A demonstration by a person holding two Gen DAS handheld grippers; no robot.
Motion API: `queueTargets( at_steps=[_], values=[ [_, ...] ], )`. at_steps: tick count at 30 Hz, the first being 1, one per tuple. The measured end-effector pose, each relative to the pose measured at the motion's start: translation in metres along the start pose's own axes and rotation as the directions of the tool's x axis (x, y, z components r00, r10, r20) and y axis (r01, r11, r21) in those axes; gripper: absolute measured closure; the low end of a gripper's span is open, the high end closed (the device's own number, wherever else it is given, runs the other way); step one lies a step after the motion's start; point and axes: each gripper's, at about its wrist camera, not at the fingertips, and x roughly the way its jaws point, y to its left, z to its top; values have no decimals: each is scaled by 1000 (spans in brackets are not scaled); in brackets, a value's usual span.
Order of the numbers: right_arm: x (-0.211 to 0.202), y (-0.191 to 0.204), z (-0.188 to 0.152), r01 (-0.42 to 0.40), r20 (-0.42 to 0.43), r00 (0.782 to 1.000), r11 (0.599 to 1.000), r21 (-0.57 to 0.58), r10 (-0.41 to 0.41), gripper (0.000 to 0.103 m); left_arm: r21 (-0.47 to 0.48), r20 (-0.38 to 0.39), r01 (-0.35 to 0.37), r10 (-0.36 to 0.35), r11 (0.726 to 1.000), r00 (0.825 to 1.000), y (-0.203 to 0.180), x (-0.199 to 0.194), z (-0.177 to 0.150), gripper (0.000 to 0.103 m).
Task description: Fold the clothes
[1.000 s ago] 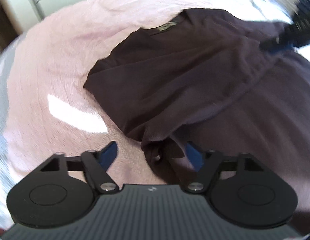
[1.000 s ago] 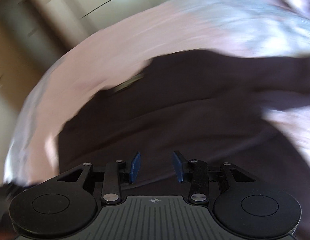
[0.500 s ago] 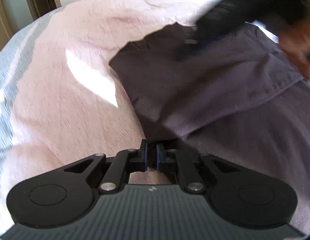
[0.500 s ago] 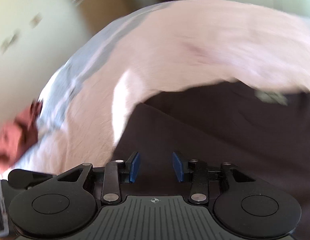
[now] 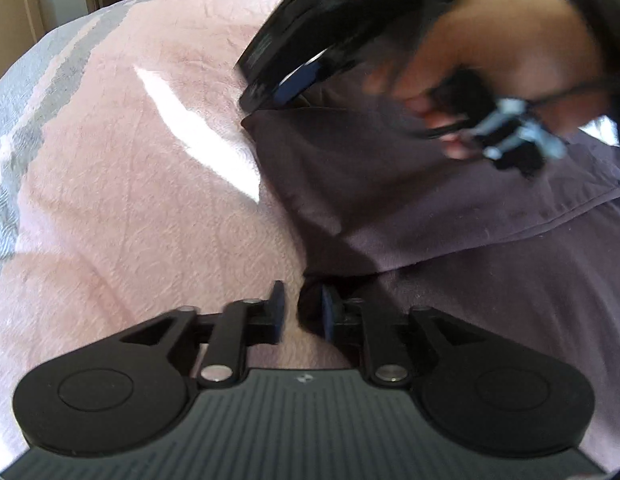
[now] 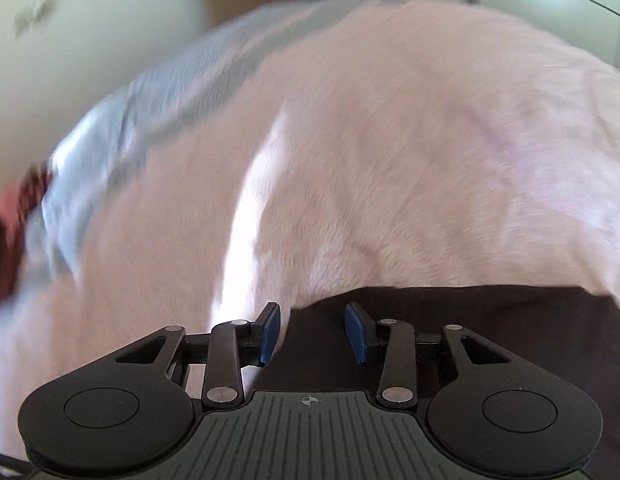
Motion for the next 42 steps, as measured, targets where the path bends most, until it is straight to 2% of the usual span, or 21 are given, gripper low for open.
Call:
queueTargets(
  at_steps=[2,5,8,10,13,16,18,21,24,28,32,35,37,38,40,42],
  values=[
    [-33,2,-16,-7,50,999,999,46,5,63,14,-2,4,-4,1000,1000,1,-12,-2,84],
    [-72,-3,-62,15,46,999,989,145,-22,63,35,-10,13,-12,999,1000,2,-26,-4,84],
    [-93,-21,-122,84,-98,994,948,308,-56,63,66,-20,21,-20,998,1000,0,-34,-5,84],
    [-121,-27,-152,92,-88,994,911,402,-61,63,93,-21,29,-27,995,999,-2,-39,-5,84],
    [-158,-25,-175,157,-114,986,881,446,-118,63,142,-24,47,-44,989,999,-9,-44,-1,83],
    [-181,-29,-194,207,-167,976,808,551,-137,63,201,-19,78,-76,976,997,-23,-51,7,81],
    [-204,-35,-206,228,-150,974,734,640,-172,63,246,-10,98,-98,964,995,-35,-56,15,78],
    [-245,-44,-221,263,-119,957,621,738,-264,63,312,-3,131,-137,941,991,-57,-58,27,77],
    [-293,-60,-238,260,-71,932,520,813,-355,62,384,3,150,-163,911,987,-90,-54,42,75],
    [-351,-103,-261,267,-37,882,434,861,-471,62,432,21,132,-156,892,988,-139,-51,61,70],
    [-408,-175,-304,216,2,825,319,923,-565,58,419,5,82,-93,904,996,-194,-39,75,64],
    [-449,-237,-343,151,28,776,229,962,-630,44,360,-40,56,-45,931,998,-239,-21,83,54],
    [-475,-275,-371,110,31,747,170,979,-665,44,316,-77,46,-23,948,997,-269,-8,89,30],
    [-486,-293,-386,90,29,734,140,986,-678,44,312,-91,49,-21,949,996,-283,-3,90,29],
    [-497,-322,-411,39,28,717,80,996,-697,44,317,-113,58,-23,947,993,-310,4,92,26],
    [-504,-341,-436,-32,42,713,27,999,-700,44,333,-129,67,-25,941,991,-334,11,94,24]
  ],
)
